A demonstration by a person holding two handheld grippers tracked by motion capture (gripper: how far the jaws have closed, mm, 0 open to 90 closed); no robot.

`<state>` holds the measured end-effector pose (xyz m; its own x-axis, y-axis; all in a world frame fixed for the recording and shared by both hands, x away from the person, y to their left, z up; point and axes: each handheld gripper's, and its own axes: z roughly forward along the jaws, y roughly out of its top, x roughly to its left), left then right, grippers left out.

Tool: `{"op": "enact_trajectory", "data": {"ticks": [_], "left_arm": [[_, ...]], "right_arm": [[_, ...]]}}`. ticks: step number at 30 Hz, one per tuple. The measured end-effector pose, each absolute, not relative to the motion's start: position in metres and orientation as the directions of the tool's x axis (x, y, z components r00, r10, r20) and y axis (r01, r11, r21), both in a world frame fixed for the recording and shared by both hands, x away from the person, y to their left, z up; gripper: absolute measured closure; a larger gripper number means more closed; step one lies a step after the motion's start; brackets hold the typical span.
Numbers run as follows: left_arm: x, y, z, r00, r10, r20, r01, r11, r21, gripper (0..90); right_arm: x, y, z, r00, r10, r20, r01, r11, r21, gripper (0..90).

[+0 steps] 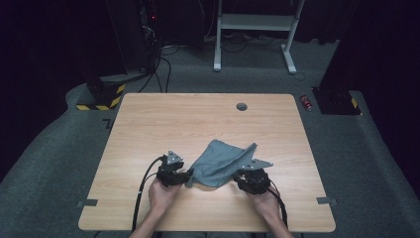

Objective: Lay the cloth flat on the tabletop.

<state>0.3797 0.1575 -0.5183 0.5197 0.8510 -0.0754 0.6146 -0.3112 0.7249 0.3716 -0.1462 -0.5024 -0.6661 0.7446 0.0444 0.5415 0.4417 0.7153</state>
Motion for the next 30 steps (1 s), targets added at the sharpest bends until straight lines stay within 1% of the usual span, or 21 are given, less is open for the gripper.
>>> {"op": "enact_trajectory", "data": {"ticks": [4,6,7,9,10,12,15,18,21,24,27,28,30], "left_arm": [[0.377,0.158,-0.522,0.513,0.856,-0.066,0.600,-0.302,0.741,45.0],[0.376,0.157,-0.523,0.515,0.856,-0.048,0.593,-0.316,0.741,43.7],[0.376,0.156,-0.523,0.520,0.854,-0.025,0.579,-0.331,0.745,42.9],[0.374,0.154,-0.527,0.513,0.858,0.002,0.559,-0.336,0.758,39.6],[0.375,0.155,-0.527,0.506,0.863,-0.002,0.565,-0.329,0.757,37.4],[0.375,0.155,-0.527,0.504,0.864,0.001,0.565,-0.330,0.757,36.3],[0.375,0.155,-0.527,0.501,0.866,0.002,0.566,-0.329,0.756,35.3],[0.375,0.155,-0.527,0.500,0.866,0.002,0.566,-0.329,0.756,35.1],[0.375,0.155,-0.527,0.496,0.868,-0.003,0.570,-0.323,0.756,34.5],[0.375,0.155,-0.527,0.495,0.869,-0.004,0.571,-0.321,0.756,33.9],[0.375,0.155,-0.527,0.496,0.868,-0.006,0.571,-0.321,0.756,33.8],[0.375,0.155,-0.527,0.496,0.868,-0.005,0.571,-0.322,0.756,33.7],[0.375,0.155,-0.527,0.496,0.868,-0.005,0.571,-0.322,0.756,33.7]], "right_arm": [[0.380,-0.138,-0.503,-0.660,0.750,0.036,0.540,0.441,0.717,65.2],[0.387,-0.131,-0.502,-0.659,0.751,0.026,0.540,0.449,0.712,69.5],[0.391,-0.127,-0.502,-0.663,0.749,0.016,0.537,0.460,0.707,71.2],[0.399,-0.118,-0.504,-0.668,0.745,-0.003,0.534,0.481,0.695,74.4],[0.403,-0.114,-0.505,-0.668,0.744,-0.008,0.537,0.490,0.687,75.8],[0.410,-0.107,-0.510,-0.669,0.743,-0.021,0.544,0.508,0.668,76.4],[0.420,-0.100,-0.511,-0.663,0.748,-0.021,0.554,0.510,0.658,75.0],[0.422,-0.099,-0.508,-0.656,0.754,-0.023,0.560,0.508,0.655,70.9],[0.412,-0.110,-0.500,-0.657,0.754,0.011,0.547,0.466,0.696,70.7],[0.395,-0.123,-0.497,-0.658,0.751,0.047,0.552,0.439,0.709,70.1],[0.380,-0.126,-0.503,-0.682,0.730,0.038,0.540,0.469,0.699,67.2],[0.377,-0.125,-0.508,-0.684,0.728,0.039,0.543,0.473,0.694,64.3],[0.379,-0.121,-0.512,-0.685,0.727,0.043,0.545,0.472,0.693,63.0]]}}
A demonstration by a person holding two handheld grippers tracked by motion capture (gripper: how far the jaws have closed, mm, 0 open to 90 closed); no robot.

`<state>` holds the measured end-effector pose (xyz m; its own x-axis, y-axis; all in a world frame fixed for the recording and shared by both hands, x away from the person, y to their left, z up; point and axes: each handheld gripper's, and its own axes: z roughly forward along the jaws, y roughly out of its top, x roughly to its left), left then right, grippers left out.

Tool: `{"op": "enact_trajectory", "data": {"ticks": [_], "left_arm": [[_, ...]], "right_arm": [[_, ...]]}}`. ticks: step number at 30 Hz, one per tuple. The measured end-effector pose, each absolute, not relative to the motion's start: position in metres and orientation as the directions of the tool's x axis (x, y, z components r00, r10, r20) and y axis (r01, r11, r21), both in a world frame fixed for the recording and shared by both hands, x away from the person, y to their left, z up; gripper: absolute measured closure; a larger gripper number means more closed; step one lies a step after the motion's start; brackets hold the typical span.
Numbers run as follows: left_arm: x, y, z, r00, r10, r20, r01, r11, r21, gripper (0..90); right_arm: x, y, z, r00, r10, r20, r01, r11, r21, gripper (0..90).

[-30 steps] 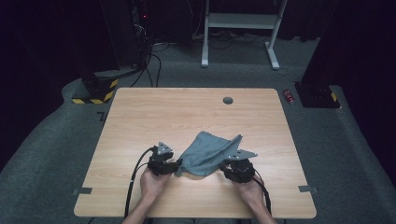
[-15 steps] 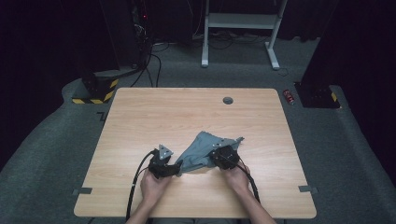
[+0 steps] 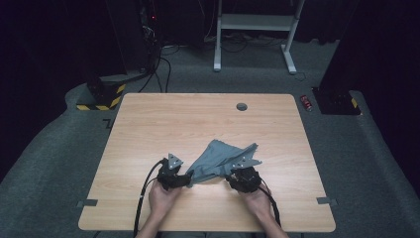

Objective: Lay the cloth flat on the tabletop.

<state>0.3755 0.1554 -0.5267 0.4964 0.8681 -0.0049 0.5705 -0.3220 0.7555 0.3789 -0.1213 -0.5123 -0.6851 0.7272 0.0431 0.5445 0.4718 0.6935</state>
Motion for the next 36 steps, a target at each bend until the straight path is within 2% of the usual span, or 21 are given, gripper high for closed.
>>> {"op": "enact_trajectory", "data": {"ticks": [3,4,5,6,8,18,24,27,30,31,32,36], "left_arm": [[0.375,0.155,-0.527,0.496,0.868,-0.004,0.570,-0.322,0.755,33.7],[0.375,0.155,-0.527,0.496,0.868,-0.005,0.570,-0.322,0.756,33.7],[0.375,0.155,-0.527,0.496,0.868,-0.005,0.571,-0.322,0.755,33.7],[0.375,0.155,-0.527,0.496,0.868,-0.004,0.571,-0.322,0.755,33.7],[0.375,0.155,-0.527,0.496,0.868,-0.004,0.570,-0.322,0.755,33.7],[0.375,0.155,-0.527,0.498,0.867,-0.006,0.571,-0.323,0.755,33.1],[0.375,0.155,-0.527,0.499,0.866,-0.005,0.571,-0.325,0.754,32.8],[0.375,0.155,-0.527,0.498,0.867,-0.004,0.571,-0.324,0.754,32.7],[0.375,0.155,-0.527,0.498,0.867,-0.004,0.571,-0.324,0.755,32.6],[0.375,0.155,-0.527,0.498,0.867,-0.004,0.571,-0.324,0.754,32.6],[0.375,0.155,-0.527,0.498,0.867,-0.004,0.571,-0.324,0.755,32.5],[0.376,0.156,-0.527,0.499,0.866,-0.003,0.570,-0.326,0.754,32.3]], "right_arm": [[0.382,-0.116,-0.516,-0.684,0.729,0.032,0.542,0.478,0.691,64.6],[0.384,-0.113,-0.515,-0.690,0.724,0.009,0.531,0.498,0.686,74.2],[0.384,-0.113,-0.515,-0.690,0.724,0.009,0.531,0.498,0.686,74.2],[0.386,-0.114,-0.512,-0.708,0.706,0.007,0.513,0.508,0.692,86.0],[0.389,-0.115,-0.507,-0.710,0.704,0.005,0.507,0.507,0.697,88.0],[0.416,-0.103,-0.479,-0.713,0.701,0.015,0.515,0.509,0.689,86.3],[0.453,-0.083,-0.496,-0.671,0.742,-0.012,0.576,0.530,0.622,77.4],[0.447,-0.085,-0.494,-0.665,0.747,-0.024,0.562,0.521,0.643,75.5],[0.420,-0.103,-0.483,-0.664,0.747,-0.026,0.522,0.488,0.700,78.0],[0.420,-0.103,-0.483,-0.664,0.747,-0.026,0.522,0.488,0.700,78.0],[0.408,-0.111,-0.483,-0.680,0.732,-0.031,0.506,0.499,0.703,82.9],[0.404,-0.112,-0.493,-0.684,0.729,-0.026,0.516,0.509,0.689,82.7]]}}
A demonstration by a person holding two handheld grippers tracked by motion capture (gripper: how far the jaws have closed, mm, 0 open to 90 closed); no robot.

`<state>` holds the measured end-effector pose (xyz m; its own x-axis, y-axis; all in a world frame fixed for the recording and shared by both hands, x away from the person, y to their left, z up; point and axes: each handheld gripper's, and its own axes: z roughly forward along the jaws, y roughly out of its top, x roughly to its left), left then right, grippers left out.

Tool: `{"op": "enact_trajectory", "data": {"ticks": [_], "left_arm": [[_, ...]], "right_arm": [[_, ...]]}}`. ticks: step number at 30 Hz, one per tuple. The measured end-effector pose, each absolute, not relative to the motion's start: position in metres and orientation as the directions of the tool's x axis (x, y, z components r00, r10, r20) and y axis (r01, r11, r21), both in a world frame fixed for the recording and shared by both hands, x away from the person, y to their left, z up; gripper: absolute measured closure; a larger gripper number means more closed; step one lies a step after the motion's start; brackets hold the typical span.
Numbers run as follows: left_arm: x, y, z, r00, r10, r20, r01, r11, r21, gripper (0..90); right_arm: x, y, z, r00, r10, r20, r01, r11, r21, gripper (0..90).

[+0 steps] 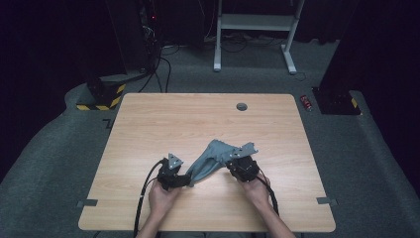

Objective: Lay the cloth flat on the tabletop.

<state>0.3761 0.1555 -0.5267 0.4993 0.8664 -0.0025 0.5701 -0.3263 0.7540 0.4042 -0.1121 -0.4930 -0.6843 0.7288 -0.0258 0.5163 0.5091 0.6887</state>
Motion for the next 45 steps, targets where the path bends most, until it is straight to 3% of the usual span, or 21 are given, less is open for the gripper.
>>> {"op": "enact_trajectory", "data": {"ticks": [7,10,11,23,30,41,45], "left_arm": [[0.376,0.156,-0.527,0.499,0.867,-0.003,0.571,-0.326,0.753,32.3],[0.376,0.156,-0.527,0.499,0.867,-0.003,0.571,-0.327,0.753,32.2],[0.376,0.156,-0.527,0.499,0.867,-0.003,0.571,-0.327,0.753,32.2],[0.376,0.156,-0.527,0.499,0.866,-0.003,0.571,-0.327,0.753,32.2],[0.376,0.155,-0.527,0.498,0.867,-0.003,0.571,-0.326,0.754,32.2],[0.376,0.155,-0.527,0.498,0.867,-0.002,0.571,-0.326,0.754,32.2],[0.376,0.155,-0.527,0.498,0.867,-0.004,0.572,-0.325,0.754,32.2]], "right_arm": [[0.435,-0.092,-0.510,-0.661,0.751,-0.016,0.563,0.510,0.650,75.7],[0.440,-0.091,-0.510,-0.667,0.744,-0.017,0.558,0.514,0.651,89.2],[0.440,-0.091,-0.510,-0.667,0.744,-0.017,0.558,0.514,0.651,89.2],[0.409,-0.130,-0.478,-0.688,0.725,0.017,0.535,0.491,0.687,89.3],[0.369,-0.162,-0.483,-0.703,0.711,0.021,0.558,0.532,0.637,88.8],[0.373,-0.172,-0.495,-0.625,0.779,0.051,0.597,0.435,0.674,73.6],[0.375,-0.167,-0.504,-0.634,0.773,0.019,0.598,0.474,0.646,78.9]]}}
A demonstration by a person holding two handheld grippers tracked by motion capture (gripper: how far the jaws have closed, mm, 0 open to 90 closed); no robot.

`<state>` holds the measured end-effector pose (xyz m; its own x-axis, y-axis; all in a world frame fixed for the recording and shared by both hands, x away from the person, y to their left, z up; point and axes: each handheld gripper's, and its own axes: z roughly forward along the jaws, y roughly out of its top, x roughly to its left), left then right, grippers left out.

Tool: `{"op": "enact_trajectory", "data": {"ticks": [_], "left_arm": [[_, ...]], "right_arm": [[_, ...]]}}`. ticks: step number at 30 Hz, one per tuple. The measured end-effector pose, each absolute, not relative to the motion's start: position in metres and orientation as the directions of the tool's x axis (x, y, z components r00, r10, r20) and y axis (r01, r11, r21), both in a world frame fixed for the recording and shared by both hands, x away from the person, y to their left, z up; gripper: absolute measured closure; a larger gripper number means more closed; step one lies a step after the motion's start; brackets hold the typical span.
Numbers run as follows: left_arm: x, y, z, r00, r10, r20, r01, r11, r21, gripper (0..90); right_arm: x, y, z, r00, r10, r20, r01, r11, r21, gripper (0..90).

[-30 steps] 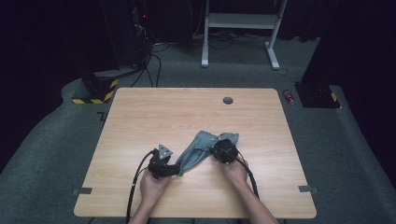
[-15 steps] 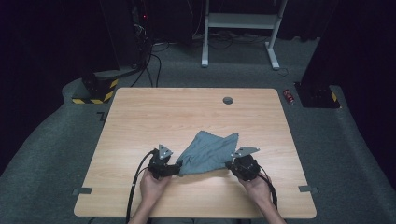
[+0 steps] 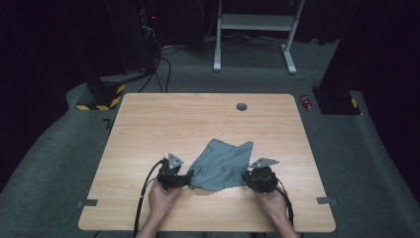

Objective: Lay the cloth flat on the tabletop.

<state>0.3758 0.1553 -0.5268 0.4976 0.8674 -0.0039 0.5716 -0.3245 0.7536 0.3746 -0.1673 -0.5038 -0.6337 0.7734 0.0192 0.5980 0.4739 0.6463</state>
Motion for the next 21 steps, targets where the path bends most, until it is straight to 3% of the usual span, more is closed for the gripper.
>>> {"op": "enact_trajectory", "data": {"ticks": [6,15,20,21], "left_arm": [[0.376,0.155,-0.527,0.497,0.868,-0.003,0.571,-0.324,0.754,32.2],[0.375,0.157,-0.527,0.500,0.866,-0.013,0.570,-0.318,0.758,34.4],[0.371,0.163,-0.526,0.511,0.859,-0.026,0.572,-0.317,0.757,37.5],[0.368,0.166,-0.522,0.506,0.860,-0.068,0.600,-0.294,0.744,37.9]], "right_arm": [[0.363,-0.179,-0.509,-0.637,0.770,-0.026,0.586,0.506,0.633,88.0],[0.365,-0.166,-0.507,-0.633,0.773,-0.036,0.548,0.481,0.684,77.1],[0.367,-0.166,-0.512,-0.643,0.762,-0.079,0.537,0.522,0.663,77.7],[0.366,-0.170,-0.512,-0.644,0.761,-0.079,0.540,0.526,0.657,77.7]]}}
